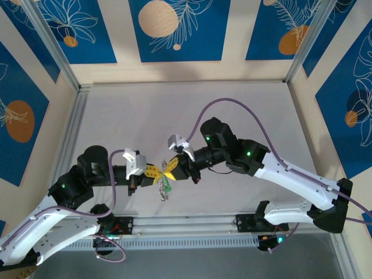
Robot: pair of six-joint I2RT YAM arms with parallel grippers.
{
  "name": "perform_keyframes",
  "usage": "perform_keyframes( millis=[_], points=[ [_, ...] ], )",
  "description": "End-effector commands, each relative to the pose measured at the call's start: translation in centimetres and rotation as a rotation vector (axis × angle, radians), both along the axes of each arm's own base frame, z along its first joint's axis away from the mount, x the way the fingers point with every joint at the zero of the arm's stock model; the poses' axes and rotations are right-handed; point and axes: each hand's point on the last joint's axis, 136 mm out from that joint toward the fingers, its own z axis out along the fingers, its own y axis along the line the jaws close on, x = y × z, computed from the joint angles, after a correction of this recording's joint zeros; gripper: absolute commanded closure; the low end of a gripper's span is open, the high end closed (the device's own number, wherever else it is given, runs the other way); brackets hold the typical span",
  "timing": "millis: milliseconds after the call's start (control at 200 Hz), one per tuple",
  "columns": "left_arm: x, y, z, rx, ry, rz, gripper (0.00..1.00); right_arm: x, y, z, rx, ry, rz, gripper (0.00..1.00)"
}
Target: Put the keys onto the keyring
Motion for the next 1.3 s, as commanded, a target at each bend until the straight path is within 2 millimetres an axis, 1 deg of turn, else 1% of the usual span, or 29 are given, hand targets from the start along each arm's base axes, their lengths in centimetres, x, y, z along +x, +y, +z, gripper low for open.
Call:
perform_keyframes(
  millis=[0,630,945,1080,1185,1296],
  points=[
    [-1.0,0.2,2.3,-0.055,-0.064,-0.040,1.00,0.9,0.1,0.5,-0.016,0.010,-0.050,1.00],
    [-1.0,0.3,2.6,-0.060,-0.076,-0.036,1.00,3.6,-0.4,-1.8,-0.128,0.091,-0.174,1.00],
    [-1.0,0.5,2.7,-0.062,-0.084,-0.032,1.00,4.5,-0.4,-2.9,-0.180,0.142,-0.206,1.00],
    [-1.0,0.6,2.6,-0.061,-0.088,-0.024,1.00,4.3,-0.4,-3.1,-0.191,0.161,-0.194,1.00],
    [-0.9,0.6,2.6,-0.058,-0.089,-0.018,1.00,3.8,-0.6,-2.5,-0.175,0.155,-0.172,1.00],
    [-0.7,0.6,2.4,-0.050,-0.088,-0.010,1.00,2.2,-0.8,-0.5,-0.084,0.140,-0.100,1.00]
  ],
)
